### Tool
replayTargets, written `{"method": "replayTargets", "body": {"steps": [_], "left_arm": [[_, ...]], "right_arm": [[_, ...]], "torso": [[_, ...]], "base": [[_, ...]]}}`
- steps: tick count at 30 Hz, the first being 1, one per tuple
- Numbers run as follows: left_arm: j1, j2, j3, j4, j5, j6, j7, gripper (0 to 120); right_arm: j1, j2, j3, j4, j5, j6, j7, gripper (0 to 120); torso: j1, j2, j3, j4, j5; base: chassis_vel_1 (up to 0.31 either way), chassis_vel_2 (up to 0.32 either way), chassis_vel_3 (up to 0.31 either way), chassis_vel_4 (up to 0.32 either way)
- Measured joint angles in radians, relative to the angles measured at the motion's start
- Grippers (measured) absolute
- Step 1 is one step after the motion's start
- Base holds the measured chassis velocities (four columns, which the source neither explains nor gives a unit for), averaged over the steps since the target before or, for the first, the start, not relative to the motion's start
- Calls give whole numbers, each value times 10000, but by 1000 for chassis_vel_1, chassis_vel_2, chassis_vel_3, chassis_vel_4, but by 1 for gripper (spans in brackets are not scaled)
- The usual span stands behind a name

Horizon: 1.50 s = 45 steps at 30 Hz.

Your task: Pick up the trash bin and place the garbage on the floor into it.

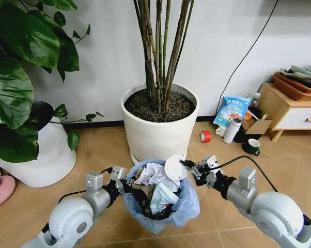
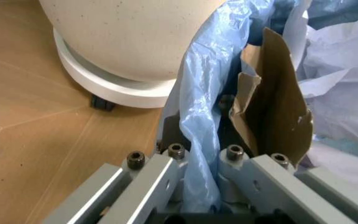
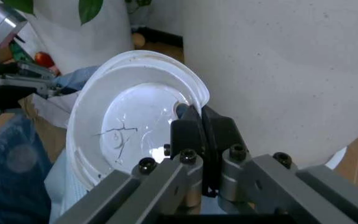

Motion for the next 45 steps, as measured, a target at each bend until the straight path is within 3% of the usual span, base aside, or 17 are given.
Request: {"method": "replayTargets", "body": {"steps": [10, 16, 19, 25, 28, 33, 35, 45], "left_arm": [[-53, -55, -33, 29, -70, 2, -87, 0], [-100, -107, -23, 88, -76, 2, -162, 0], [-213, -103, -22, 131, -116, 2, -181, 0], [-252, -99, -50, 147, -143, 2, -181, 0], [-252, -107, -96, 152, -146, 2, -169, 0], [-232, -110, -137, 152, -147, 2, -161, 0], [-226, -90, -166, 152, -153, 2, -147, 0], [-227, -72, -245, 228, -174, 0, -99, 0]], "right_arm": [[1044, 154, -1210, -397, -2, 81, 107, 0], [1228, 215, -1404, -446, 5, -90, 88, 20], [1266, 258, -1557, -483, -22, -88, 68, 36], [1364, 307, -1666, -515, -34, -63, 52, 53], [1519, 326, -1743, -540, -33, -48, 50, 70], [1574, 345, -1721, -567, -32, -32, 52, 83], [1560, 352, -1611, -566, -32, -17, 63, 94], [1125, 451, -680, -381, -49, 267, 93, 100]], "torso": [[0, 0, 0, 1, 1], [0, 0, 0, 0, 0], [0, 0, 0, 0, 1], [0, 0, 0, 0, 1], [0, 0, 0, 0, 1], [0, 0, 0, 0, 2], [0, 0, 0, 0, 2], [0, 0, 0, 0, 2]], "base": [[0, 0, 0, 0], [0, 0, 0, 0], [0, 0, 0, 0], [0, 0, 0, 0], [0, 0, 0, 0], [0, 0, 0, 0], [0, 0, 0, 0], [0, 0, 0, 0]]}}
